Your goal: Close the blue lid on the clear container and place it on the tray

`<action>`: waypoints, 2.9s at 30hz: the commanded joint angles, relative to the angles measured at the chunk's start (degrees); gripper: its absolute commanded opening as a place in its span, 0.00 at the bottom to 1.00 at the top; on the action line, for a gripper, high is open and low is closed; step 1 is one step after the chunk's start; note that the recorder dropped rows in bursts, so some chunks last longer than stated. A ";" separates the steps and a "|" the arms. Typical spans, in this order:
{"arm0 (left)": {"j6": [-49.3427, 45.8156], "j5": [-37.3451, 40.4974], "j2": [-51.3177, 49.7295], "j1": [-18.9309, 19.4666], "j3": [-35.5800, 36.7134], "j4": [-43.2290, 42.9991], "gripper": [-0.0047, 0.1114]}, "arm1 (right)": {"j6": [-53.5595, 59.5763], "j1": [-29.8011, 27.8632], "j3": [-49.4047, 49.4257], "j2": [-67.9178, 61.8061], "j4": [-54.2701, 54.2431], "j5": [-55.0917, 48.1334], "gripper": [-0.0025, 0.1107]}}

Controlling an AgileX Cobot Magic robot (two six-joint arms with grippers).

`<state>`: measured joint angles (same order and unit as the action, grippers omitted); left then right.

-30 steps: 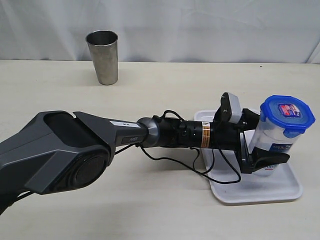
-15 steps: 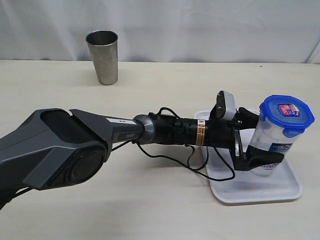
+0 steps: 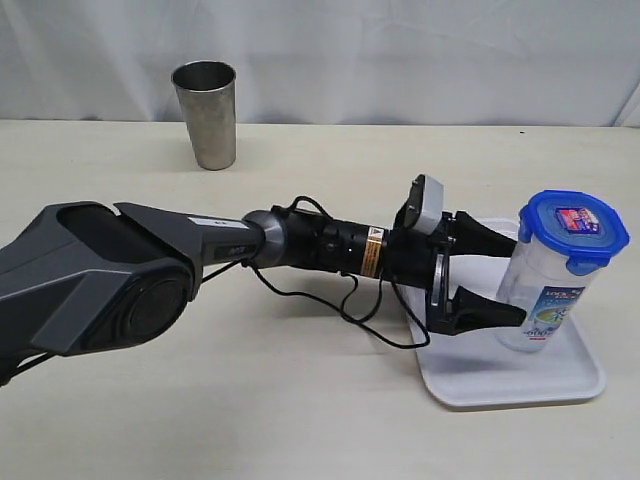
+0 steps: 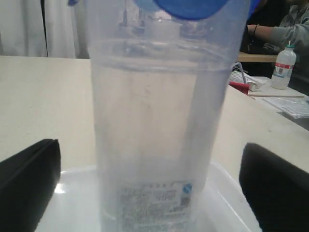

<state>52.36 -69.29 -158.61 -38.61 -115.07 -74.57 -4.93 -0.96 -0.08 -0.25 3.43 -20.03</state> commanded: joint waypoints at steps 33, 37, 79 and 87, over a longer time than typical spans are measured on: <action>37.62 -0.68 19.73 12.52 -0.22 -25.38 0.84 | 0.12 -0.22 0.08 0.25 0.01 0.27 0.06; 39.88 -0.68 22.35 14.41 -0.22 -25.38 0.84 | 0.12 -0.22 0.08 0.25 0.01 0.27 0.06; 41.70 -0.67 59.75 51.70 34.95 -25.38 0.84 | 0.12 -0.22 0.08 0.25 0.01 0.27 0.06; 38.32 11.54 78.50 52.69 46.83 -25.38 0.84 | 0.12 -0.22 0.08 0.25 0.01 0.27 0.06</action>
<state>92.68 -62.77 -86.42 13.94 -71.76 -100.47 -4.93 -0.96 -0.08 -0.25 3.43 -20.03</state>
